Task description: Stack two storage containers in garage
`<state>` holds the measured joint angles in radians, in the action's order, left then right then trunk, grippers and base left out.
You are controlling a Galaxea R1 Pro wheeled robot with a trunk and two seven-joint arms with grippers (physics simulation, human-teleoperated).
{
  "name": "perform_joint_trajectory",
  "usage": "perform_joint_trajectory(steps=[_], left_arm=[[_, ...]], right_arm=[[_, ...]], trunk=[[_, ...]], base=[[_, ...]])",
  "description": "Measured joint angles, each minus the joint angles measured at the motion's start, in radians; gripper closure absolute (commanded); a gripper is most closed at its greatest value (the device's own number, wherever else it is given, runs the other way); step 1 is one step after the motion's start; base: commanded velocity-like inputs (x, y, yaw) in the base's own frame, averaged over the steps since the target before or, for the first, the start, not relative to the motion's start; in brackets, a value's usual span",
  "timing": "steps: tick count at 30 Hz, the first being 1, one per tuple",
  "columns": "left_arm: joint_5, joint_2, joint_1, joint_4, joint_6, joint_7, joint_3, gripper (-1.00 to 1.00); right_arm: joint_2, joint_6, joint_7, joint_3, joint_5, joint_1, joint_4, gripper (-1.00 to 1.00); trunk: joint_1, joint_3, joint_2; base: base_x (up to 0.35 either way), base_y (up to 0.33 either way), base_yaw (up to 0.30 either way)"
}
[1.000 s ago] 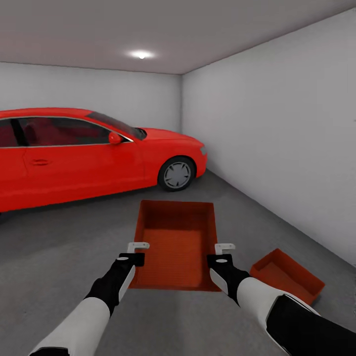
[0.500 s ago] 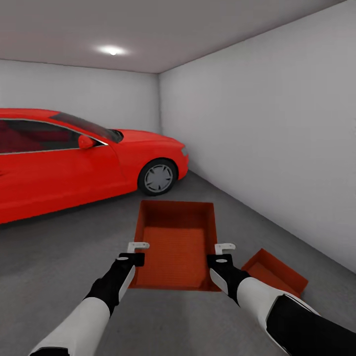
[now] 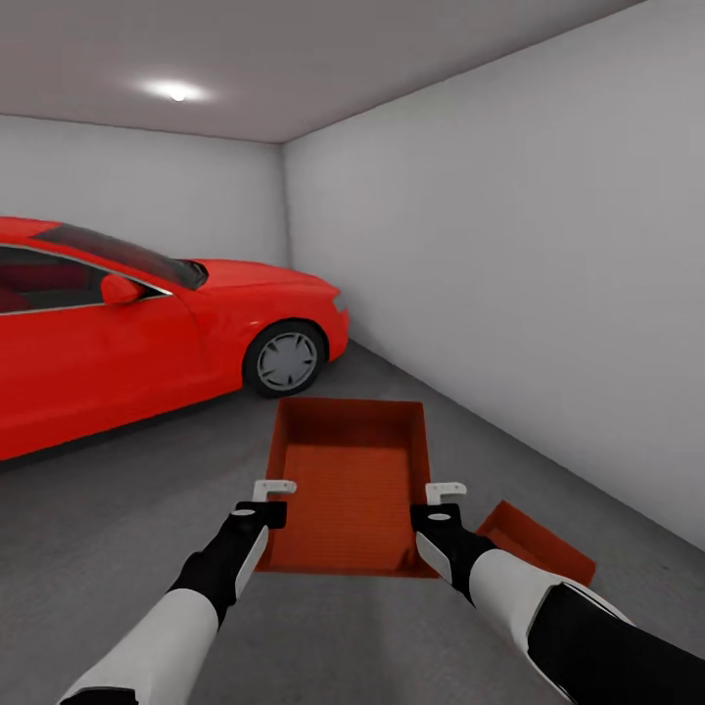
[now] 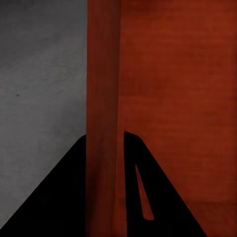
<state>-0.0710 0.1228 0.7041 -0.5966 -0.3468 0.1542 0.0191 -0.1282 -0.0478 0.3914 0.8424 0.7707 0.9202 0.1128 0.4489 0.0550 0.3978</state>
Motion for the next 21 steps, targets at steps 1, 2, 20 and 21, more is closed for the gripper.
perform_joint_trajectory(steps=[1,2,20,21], left_arm=[[0.002,-0.001,0.000,-0.002,-0.003,0.001,-0.003,1.00],[0.002,-0.001,0.000,-0.002,-0.004,0.002,-0.004,1.00],[0.001,0.004,0.000,0.007,-0.004,0.007,-0.004,1.00],[0.001,0.004,0.000,0.007,-0.004,0.007,-0.004,1.00]], right_arm=[[0.000,0.000,-0.001,-0.001,-0.001,0.000,0.000,1.00],[0.000,0.000,-0.002,-0.002,-0.002,0.000,-0.001,1.00],[0.000,0.001,-0.014,-0.006,-0.006,0.000,-0.014,1.00],[0.000,0.001,-0.014,-0.006,-0.006,0.000,-0.014,1.00]], trunk=[[0.000,0.000,0.000],[0.000,0.000,0.000],[0.001,0.000,0.000],[0.001,0.000,0.000]], base=[[0.306,0.000,-0.006],[0.273,0.000,-0.003],[0.029,0.000,0.000],[0.022,0.006,0.000]])
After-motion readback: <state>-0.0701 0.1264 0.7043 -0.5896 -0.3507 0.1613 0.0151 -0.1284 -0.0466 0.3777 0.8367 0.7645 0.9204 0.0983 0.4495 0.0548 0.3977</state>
